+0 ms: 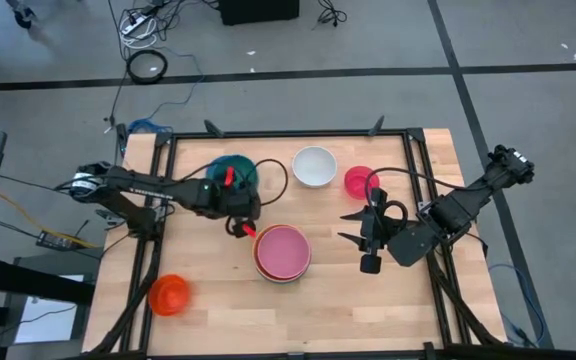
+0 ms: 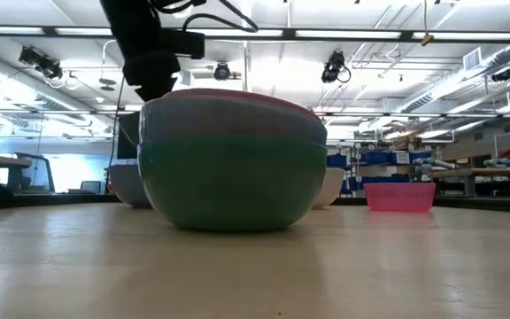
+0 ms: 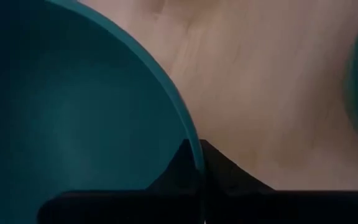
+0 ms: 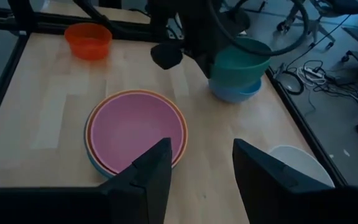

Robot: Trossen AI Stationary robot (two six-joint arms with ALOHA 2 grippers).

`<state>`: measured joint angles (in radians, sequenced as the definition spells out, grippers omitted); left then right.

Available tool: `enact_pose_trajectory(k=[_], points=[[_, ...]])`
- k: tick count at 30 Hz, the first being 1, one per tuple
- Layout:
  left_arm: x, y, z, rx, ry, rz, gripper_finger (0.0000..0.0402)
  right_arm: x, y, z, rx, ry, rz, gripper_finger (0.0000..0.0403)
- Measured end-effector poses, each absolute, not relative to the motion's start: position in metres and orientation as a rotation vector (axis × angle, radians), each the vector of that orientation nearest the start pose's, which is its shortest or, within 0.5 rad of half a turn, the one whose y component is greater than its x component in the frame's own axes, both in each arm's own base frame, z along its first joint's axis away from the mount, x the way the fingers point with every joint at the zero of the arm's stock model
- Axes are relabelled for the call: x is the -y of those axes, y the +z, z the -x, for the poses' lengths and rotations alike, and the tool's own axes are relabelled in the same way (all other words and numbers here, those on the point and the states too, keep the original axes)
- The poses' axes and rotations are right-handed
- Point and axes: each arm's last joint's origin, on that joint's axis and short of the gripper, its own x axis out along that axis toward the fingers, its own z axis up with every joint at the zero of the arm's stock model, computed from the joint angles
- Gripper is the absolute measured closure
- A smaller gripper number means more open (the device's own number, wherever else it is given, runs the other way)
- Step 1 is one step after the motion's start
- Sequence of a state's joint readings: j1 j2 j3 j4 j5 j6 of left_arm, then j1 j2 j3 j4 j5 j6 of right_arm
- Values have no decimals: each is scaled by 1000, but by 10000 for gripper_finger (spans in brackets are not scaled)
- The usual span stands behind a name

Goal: Nest bowls inside each other
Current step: Stack the dark green bowl on top of the pink bowl

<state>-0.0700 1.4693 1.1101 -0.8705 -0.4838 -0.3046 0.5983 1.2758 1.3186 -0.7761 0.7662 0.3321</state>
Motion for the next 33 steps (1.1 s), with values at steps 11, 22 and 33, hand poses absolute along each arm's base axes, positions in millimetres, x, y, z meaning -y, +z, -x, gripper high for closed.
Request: enact_pose_trajectory(k=[11, 22, 33], points=[[18, 261, -291, -1032, 147, 44, 398, -123, 363, -216, -569, -276, 115, 245], [43, 300, -301, -900, -53, 21, 398, -121, 362, -215, -579, -291, 120, 245], [86, 301, -306, -932, -238, 91, 398, -121, 362, -215, -582, -297, 110, 245]])
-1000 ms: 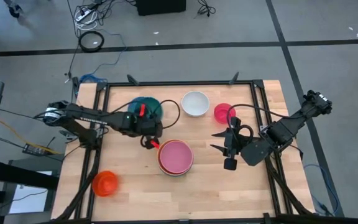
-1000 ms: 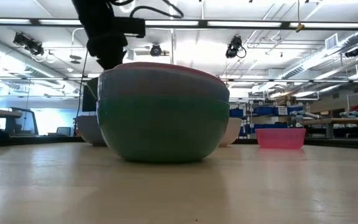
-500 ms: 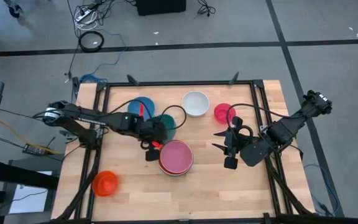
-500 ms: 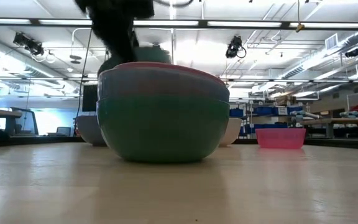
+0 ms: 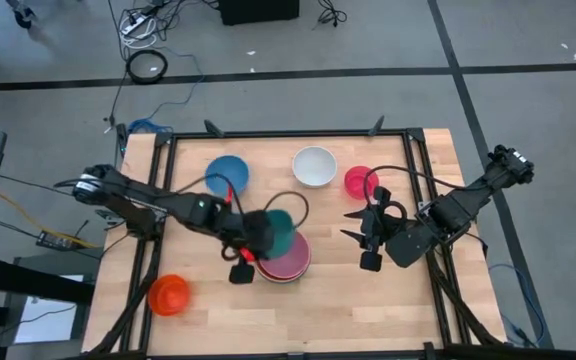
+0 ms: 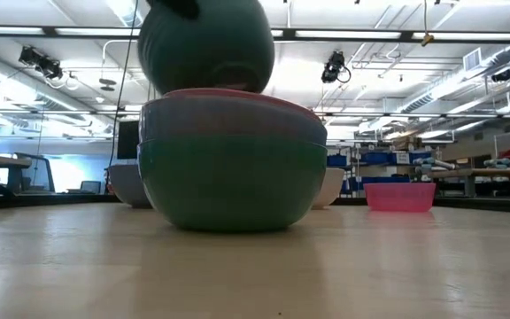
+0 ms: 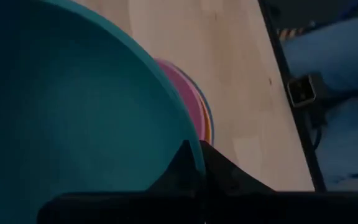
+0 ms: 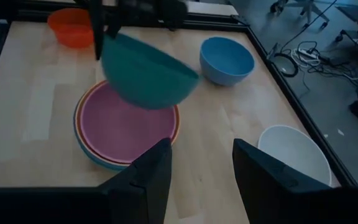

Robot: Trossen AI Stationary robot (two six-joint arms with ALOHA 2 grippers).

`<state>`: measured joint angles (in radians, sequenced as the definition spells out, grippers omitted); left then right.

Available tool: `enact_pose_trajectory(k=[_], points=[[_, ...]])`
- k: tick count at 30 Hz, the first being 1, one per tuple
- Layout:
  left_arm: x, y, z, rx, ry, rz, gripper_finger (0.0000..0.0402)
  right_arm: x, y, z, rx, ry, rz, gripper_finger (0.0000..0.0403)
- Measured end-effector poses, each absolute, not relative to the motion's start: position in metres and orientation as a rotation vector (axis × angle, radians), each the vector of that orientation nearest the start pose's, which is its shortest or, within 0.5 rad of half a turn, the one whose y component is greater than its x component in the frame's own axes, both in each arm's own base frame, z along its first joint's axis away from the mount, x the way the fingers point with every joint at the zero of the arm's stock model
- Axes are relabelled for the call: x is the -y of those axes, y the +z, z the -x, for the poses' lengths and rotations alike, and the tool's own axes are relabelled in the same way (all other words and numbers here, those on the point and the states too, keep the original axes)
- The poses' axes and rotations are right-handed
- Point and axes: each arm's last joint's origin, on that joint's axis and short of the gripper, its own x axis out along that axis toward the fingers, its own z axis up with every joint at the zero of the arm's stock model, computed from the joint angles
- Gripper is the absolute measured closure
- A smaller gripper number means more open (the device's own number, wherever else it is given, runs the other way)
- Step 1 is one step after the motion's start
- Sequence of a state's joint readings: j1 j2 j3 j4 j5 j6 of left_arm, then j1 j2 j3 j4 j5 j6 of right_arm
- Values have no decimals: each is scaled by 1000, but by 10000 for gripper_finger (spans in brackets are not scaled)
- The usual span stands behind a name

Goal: Nest bowls inside each other
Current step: Stack the dark green bowl on top of the pink bowl, then stack the blue bowl on top of the dark green bowl

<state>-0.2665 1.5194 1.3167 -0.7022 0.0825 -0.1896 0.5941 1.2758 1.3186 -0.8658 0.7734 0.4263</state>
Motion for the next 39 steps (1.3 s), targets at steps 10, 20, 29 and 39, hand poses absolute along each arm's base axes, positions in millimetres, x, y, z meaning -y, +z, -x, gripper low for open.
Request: enact_pose_trajectory(k=[10, 20, 29, 39], points=[[98, 264, -332, -995, -188, 105, 362, -121, 362, -215, -582, -297, 110, 245], [99, 287, -326, -1061, -167, 147, 296, -121, 362, -215, -583, -296, 110, 245], [62, 324, -289, -1315, 338, -264, 289, -121, 362, -215, -582, -296, 108, 245], [-2, 263, -281, -1589, 390, -286, 289, -121, 362, -215, -583, -288, 91, 245]])
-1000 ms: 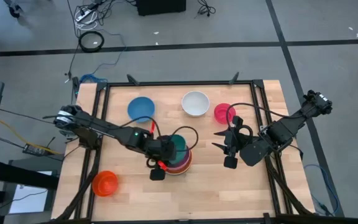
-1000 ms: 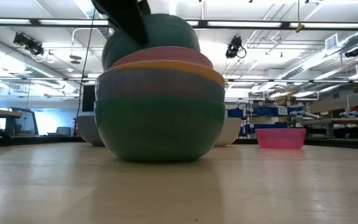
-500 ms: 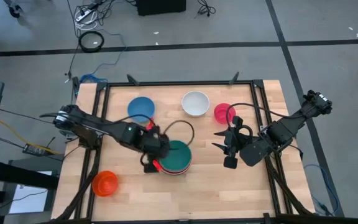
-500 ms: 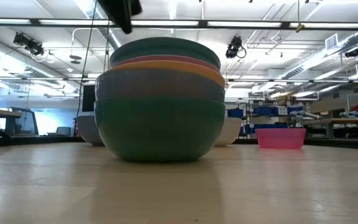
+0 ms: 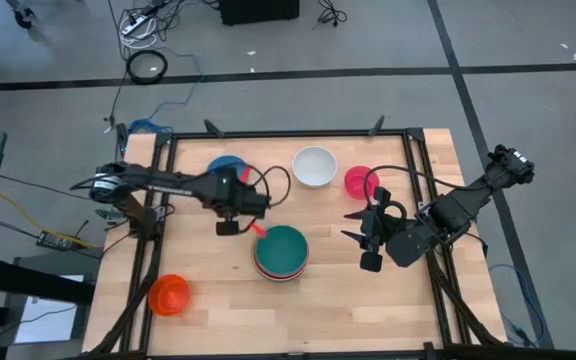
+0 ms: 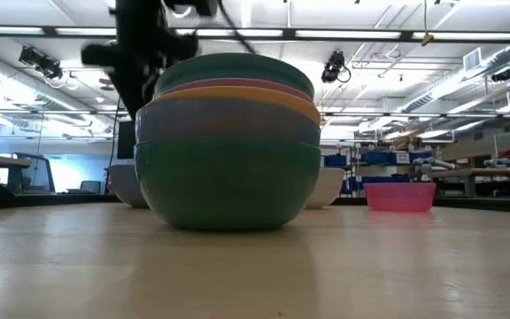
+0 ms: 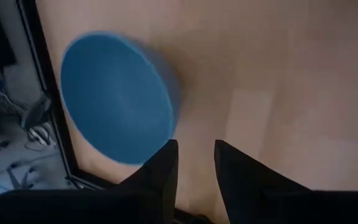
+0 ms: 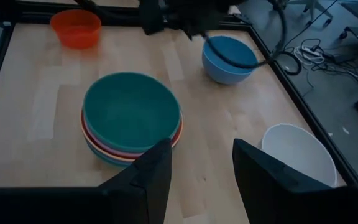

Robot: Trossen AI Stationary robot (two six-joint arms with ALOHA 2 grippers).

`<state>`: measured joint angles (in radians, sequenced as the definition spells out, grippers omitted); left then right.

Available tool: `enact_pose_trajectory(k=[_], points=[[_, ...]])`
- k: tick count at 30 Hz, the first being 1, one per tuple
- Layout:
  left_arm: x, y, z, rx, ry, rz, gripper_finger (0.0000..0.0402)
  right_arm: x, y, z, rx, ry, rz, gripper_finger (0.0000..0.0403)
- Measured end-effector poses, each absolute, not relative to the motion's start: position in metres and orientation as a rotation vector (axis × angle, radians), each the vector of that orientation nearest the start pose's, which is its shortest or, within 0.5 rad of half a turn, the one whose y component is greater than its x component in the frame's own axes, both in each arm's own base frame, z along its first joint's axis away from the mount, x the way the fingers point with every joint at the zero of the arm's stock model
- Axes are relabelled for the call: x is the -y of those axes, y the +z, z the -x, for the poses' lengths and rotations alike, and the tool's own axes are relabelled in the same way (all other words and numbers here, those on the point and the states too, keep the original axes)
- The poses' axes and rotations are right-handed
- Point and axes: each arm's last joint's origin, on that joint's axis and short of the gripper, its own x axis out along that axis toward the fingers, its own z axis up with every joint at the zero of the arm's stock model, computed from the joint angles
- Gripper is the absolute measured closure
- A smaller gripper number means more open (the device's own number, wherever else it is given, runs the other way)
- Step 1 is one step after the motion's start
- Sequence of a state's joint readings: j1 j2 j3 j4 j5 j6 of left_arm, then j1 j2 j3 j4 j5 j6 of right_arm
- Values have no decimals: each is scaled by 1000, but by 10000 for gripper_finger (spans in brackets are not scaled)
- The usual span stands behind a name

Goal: Nest bowls inside each other
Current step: Stack the blue bowl on top of the dark green bowl

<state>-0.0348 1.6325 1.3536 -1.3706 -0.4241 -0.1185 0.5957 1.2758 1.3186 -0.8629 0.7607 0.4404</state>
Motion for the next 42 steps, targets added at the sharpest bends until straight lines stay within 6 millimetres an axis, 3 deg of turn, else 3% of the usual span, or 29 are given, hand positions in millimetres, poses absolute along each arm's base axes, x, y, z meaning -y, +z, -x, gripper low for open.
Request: enact_pose_trajectory(k=[10, 19, 29, 42], points=[[-45, 238, -287, -1535, 301, -147, 289, -122, 362, -215, -584, -286, 82, 245], [-69, 238, -285, -1505, 203, 3, 291, -122, 361, -215, -588, -280, 65, 245], [-96, 238, -278, -1500, 233, 31, 292, -122, 361, -215, -592, -277, 57, 245], [-114, 238, -273, -1450, 218, 188, 289, -122, 361, -215, -593, -277, 57, 245]])
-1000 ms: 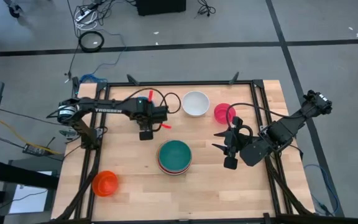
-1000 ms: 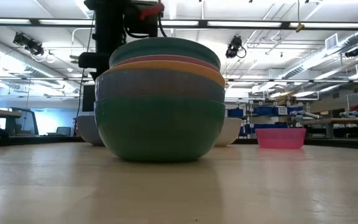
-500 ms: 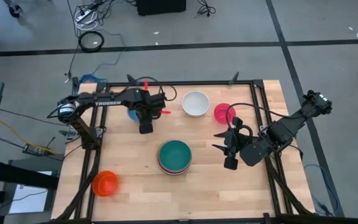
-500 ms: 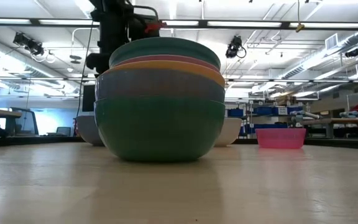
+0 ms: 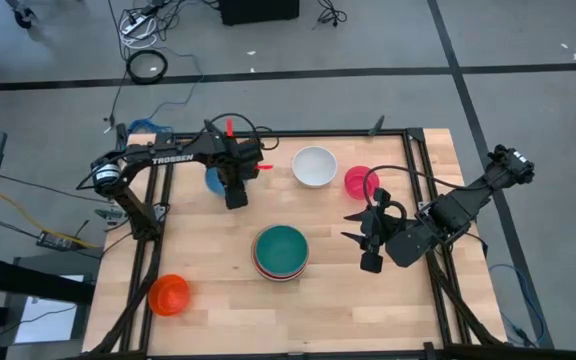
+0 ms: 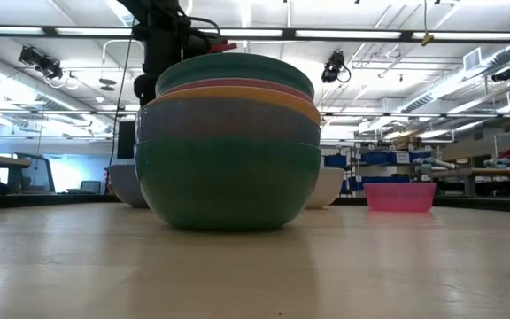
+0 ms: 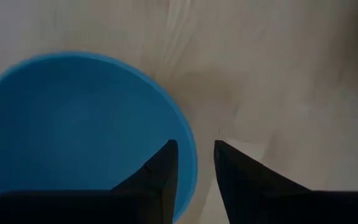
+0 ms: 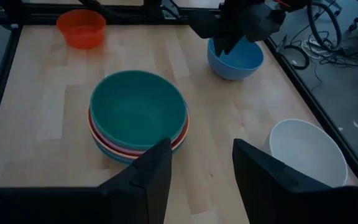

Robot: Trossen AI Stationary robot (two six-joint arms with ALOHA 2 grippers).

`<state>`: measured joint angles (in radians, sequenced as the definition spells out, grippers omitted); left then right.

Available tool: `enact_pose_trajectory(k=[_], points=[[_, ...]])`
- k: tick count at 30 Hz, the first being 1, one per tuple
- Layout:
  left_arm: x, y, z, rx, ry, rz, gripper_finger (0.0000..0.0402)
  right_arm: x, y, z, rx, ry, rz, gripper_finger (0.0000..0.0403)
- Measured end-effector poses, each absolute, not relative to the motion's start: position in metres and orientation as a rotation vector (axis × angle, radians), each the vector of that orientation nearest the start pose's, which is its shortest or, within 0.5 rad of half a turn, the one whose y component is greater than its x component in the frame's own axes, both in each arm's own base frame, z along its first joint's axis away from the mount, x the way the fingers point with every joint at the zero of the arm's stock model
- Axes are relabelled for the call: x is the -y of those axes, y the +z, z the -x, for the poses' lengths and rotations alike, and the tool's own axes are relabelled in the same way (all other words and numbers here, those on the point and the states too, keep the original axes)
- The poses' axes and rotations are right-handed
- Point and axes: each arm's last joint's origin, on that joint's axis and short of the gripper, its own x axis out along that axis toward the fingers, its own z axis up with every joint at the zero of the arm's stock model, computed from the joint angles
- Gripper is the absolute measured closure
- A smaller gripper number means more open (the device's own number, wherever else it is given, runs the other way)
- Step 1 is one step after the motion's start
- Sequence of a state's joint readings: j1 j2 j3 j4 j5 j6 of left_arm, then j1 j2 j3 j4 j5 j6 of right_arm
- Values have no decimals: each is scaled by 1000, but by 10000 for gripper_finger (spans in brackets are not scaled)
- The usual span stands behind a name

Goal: Nest bowls inside each other
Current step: Stack the blue bowl on top of the dark green bowl

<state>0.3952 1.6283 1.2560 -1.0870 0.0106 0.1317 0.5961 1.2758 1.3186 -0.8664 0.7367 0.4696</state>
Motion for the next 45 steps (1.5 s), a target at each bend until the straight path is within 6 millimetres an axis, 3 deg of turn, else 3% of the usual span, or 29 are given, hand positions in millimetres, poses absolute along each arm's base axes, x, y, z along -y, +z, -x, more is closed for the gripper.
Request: enact_pose_trajectory(k=[17, 26, 32, 37, 42, 45], points=[[-130, 234, -262, -1475, 287, 274, 215, -122, 361, -215, -593, -275, 52, 245], [-120, 198, -247, -1564, 302, 360, 208, -122, 361, -215, -593, -276, 49, 245], [-119, 181, -245, -1532, 291, 336, 209, -122, 361, -215, -593, -276, 49, 245], [-119, 177, -245, -1511, 279, 315, 254, -122, 361, -215, -593, -278, 49, 245], [-120, 179, -246, -1503, 272, 283, 382, -122, 361, -215, -593, -278, 49, 245], [-119, 179, -247, -1503, 266, 270, 393, -122, 361, -215, -593, -278, 49, 245]])
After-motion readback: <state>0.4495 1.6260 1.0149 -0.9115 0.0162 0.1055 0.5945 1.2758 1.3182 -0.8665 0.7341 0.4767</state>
